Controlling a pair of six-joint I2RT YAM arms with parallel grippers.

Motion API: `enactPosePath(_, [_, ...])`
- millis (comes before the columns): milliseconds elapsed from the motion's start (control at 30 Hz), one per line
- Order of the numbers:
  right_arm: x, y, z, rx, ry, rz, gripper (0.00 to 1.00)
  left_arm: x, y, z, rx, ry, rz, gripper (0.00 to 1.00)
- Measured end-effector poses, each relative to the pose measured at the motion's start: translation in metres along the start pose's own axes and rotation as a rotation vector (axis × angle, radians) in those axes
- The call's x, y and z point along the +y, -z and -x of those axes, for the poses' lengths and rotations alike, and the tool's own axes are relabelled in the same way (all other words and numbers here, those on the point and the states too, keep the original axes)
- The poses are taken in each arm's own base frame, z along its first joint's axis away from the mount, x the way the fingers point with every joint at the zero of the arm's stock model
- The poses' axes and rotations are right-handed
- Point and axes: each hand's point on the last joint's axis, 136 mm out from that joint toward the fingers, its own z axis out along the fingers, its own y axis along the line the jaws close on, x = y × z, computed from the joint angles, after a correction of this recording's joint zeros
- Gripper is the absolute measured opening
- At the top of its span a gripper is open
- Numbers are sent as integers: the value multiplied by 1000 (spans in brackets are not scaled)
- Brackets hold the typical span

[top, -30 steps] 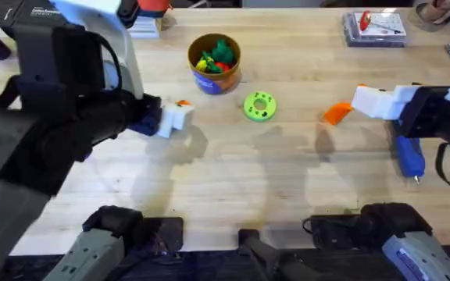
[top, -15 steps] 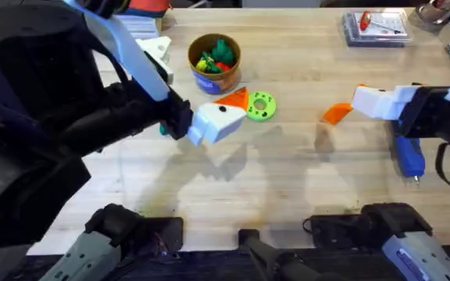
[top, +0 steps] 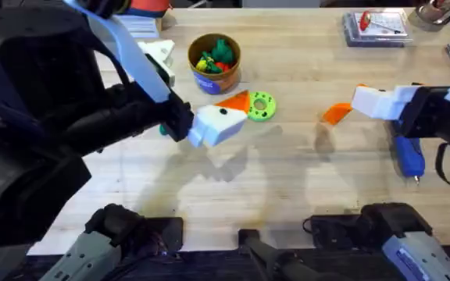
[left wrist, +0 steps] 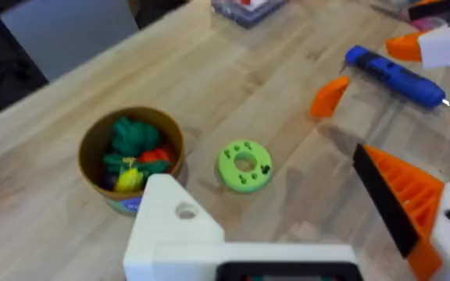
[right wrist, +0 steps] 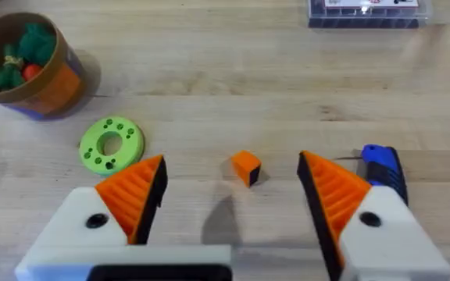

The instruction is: Pick up the gripper from the table and insert it into the empty holder that is missing its gripper. Then pick up a screw, insert it into the mounting hole, and use the screwdriver to tighten it. Finally, clean up the table by picking up the vegetable and placing it into the bucket.

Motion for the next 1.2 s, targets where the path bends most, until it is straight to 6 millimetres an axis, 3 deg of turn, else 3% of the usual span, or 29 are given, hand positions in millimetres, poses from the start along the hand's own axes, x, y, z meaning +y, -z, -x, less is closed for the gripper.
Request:
enactPosePath(167, [0,0,0,0,0,0,994,-3,2,0,-102,-51,-1,986])
enactPosePath(667, [0,0,0,0,0,0,993,-40,12,-69,-384,-191,-108,985])
enactPosePath(700, [0,0,0,0,0,0,993,-42,11,-83,-397,-188,-117,985])
enactPosePath(867, [0,0,0,0,0,0,994,-43,4,-106,-313,-127,-136,985])
enactPosePath(1200, [0,0,0,0,0,0,994,-44,4,-106,-312,-126,-142,985])
